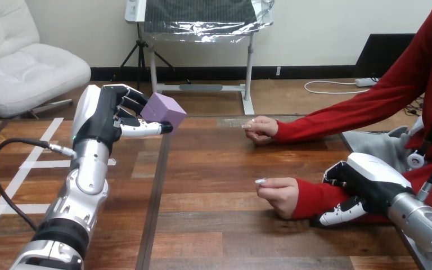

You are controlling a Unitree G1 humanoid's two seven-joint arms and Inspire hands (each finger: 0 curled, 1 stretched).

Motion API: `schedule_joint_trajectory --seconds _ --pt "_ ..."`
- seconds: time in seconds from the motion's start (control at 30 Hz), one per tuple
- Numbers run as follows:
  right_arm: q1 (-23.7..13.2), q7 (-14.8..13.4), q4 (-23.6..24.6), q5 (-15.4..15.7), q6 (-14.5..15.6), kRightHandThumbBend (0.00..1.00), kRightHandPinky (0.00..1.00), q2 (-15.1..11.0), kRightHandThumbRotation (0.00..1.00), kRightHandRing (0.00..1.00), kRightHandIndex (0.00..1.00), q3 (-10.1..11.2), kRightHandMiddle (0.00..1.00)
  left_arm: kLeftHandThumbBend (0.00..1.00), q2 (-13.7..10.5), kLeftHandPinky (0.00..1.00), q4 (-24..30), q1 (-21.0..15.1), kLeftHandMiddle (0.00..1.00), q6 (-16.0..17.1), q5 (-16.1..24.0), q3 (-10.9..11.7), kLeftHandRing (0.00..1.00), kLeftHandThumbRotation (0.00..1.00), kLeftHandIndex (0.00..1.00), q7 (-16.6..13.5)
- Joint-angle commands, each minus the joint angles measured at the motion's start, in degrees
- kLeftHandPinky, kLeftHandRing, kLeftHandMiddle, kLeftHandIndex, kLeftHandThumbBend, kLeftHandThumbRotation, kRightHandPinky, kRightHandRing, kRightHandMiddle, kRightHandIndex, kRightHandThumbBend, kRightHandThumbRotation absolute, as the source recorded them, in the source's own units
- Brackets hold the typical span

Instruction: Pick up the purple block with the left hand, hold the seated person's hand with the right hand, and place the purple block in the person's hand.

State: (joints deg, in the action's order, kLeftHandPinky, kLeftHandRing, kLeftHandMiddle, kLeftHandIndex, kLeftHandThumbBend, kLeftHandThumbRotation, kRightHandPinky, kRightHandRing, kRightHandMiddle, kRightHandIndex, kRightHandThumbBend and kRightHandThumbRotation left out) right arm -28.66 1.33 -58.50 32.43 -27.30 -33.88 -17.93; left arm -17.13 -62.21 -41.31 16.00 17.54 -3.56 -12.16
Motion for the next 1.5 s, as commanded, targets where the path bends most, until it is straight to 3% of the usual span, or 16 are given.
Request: schedule_joint_trajectory --seconds 0.0,0.23,0.43,0.67,1.03,1.47 --pt "-3.34 -0.01 -0.08 -1.03 -1.34 0.75 0.31 1.21 0.28 0.36 0.44 0.17 0.43 0.66 -0.93 0.32 2.93 -3.44 0.45 1.29 -0.51 0.20 0.40 0.00 0.48 0.02" --pt "-3.28 -0.77 -0.29 -1.47 -2.76 0.74 0.33 0.99 0.29 0.37 0.44 0.44 0.43 0.66 -0.97 0.31 2.97 -3.29 0.45 2.13 -0.58 0.23 0.39 0.00 0.48 0.03" --pt "-3.51 0.30 -0.46 -2.72 -3.02 0.73 0.34 0.84 0.31 0.38 0.44 1.03 0.43 0.66 -0.93 0.31 2.82 -3.54 0.45 1.01 -0.58 0.15 0.39 0.00 0.48 0.57" --pt "-3.41 0.73 1.64 -3.25 -2.80 0.72 0.35 0.08 0.33 0.39 0.45 1.47 0.44 0.65 -0.42 0.32 2.31 -3.66 0.45 1.84 -1.07 0.47 0.40 0.00 0.48 0.61" --pt "-3.83 3.09 4.21 -4.98 -2.00 0.71 0.36 -0.76 0.29 0.40 0.46 2.43 0.45 0.65 0.30 0.33 0.97 -4.31 0.46 1.92 -1.43 0.49 0.42 0.00 0.48 0.88" --pt "-4.25 3.43 7.77 -5.00 -1.94 0.72 0.36 -1.71 0.29 0.40 0.47 3.96 0.45 0.66 2.06 0.36 -0.79 -5.67 0.47 0.37 -3.80 1.17 0.43 0.00 0.47 1.93"
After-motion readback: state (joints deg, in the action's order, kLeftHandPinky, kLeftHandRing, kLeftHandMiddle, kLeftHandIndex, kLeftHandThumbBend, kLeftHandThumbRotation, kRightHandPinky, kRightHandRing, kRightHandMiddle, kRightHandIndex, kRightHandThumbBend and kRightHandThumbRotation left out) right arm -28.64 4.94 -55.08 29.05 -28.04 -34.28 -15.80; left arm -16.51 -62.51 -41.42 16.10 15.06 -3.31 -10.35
